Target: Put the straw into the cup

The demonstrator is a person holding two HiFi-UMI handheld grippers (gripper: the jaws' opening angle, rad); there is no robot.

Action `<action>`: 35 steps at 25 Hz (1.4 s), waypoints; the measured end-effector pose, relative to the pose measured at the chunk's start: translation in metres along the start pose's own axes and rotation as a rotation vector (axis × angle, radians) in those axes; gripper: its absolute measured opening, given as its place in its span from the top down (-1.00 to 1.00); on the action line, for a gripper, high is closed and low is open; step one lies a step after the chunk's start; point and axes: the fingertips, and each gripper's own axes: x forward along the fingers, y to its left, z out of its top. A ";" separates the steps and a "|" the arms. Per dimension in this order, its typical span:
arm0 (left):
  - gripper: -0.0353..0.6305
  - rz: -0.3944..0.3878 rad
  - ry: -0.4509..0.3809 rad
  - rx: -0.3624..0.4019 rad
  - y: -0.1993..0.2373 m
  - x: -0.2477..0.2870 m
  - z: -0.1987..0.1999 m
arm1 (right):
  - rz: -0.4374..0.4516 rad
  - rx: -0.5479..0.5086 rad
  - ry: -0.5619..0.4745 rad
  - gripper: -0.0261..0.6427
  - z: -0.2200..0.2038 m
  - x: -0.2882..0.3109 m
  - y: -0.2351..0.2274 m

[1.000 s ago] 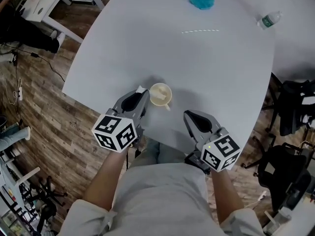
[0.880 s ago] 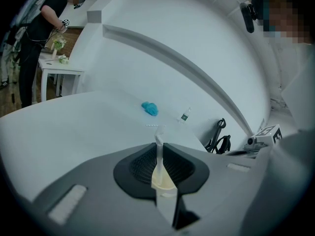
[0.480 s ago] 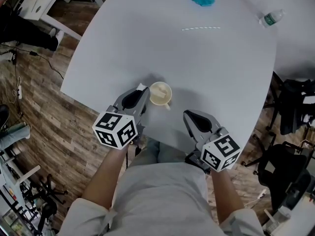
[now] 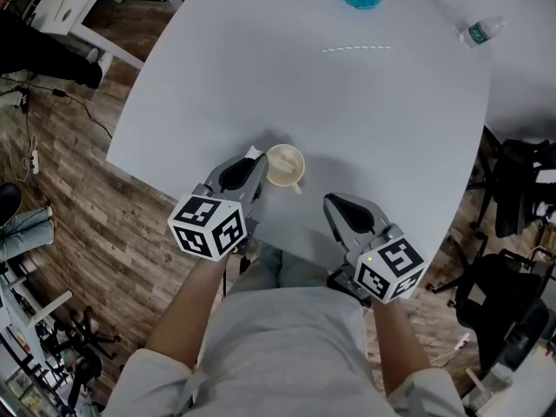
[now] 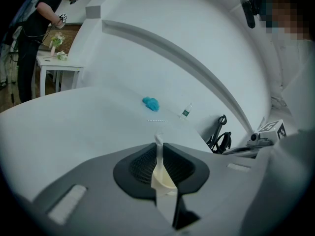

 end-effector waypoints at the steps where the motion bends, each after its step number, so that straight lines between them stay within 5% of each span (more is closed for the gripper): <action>1: 0.71 0.002 0.003 0.005 0.000 0.001 -0.001 | -0.001 0.000 0.002 0.90 0.000 0.000 0.000; 28: 0.37 0.046 0.046 0.036 0.010 0.005 -0.011 | 0.009 0.012 -0.003 0.90 -0.002 0.000 -0.001; 35: 0.41 0.053 0.033 0.036 0.006 -0.006 -0.011 | 0.016 -0.001 -0.014 0.90 0.002 -0.002 0.003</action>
